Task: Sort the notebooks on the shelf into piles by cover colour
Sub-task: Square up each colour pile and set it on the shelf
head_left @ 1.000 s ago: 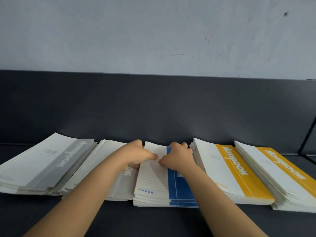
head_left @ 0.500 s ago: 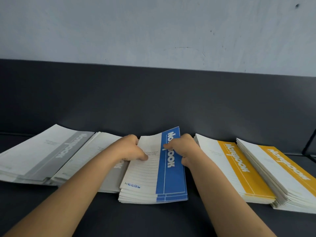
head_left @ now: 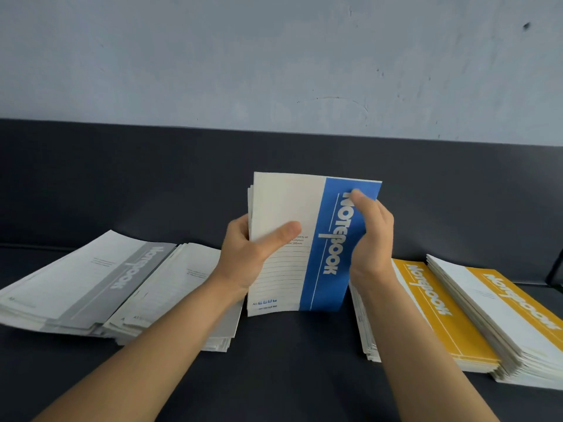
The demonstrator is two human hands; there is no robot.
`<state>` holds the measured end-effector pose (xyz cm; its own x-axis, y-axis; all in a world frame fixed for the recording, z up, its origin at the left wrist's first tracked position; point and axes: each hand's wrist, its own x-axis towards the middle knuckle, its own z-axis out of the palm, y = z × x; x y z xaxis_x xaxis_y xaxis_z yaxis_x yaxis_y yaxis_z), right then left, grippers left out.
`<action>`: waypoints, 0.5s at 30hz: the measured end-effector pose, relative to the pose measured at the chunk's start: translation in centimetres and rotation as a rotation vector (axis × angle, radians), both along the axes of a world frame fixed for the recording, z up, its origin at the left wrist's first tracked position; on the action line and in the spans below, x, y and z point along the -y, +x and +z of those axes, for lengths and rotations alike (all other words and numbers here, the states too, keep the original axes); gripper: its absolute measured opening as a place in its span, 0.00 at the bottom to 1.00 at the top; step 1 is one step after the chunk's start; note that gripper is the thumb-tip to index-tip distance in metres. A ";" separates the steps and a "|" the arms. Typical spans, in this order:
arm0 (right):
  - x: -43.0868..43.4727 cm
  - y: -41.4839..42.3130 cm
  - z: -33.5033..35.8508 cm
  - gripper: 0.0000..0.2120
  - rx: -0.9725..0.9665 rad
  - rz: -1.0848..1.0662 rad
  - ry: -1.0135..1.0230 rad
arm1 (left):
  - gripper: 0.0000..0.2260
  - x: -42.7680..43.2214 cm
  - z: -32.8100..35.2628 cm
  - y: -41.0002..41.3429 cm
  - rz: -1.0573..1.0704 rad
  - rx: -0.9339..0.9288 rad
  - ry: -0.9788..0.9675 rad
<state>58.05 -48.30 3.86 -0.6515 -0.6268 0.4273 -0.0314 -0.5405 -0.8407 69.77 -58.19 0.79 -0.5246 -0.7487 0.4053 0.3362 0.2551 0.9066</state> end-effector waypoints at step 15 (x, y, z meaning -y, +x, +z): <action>1.3 -0.9 -1.4 0.07 -0.040 -0.039 0.222 | 0.20 0.3 -1.1 -0.3 0.123 0.076 -0.043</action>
<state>57.12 -49.64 2.42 -0.6622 -0.6835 0.3073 -0.0840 -0.3398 -0.9367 69.52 -58.52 -0.27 -0.4602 -0.7920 0.4012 0.2313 0.3293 0.9155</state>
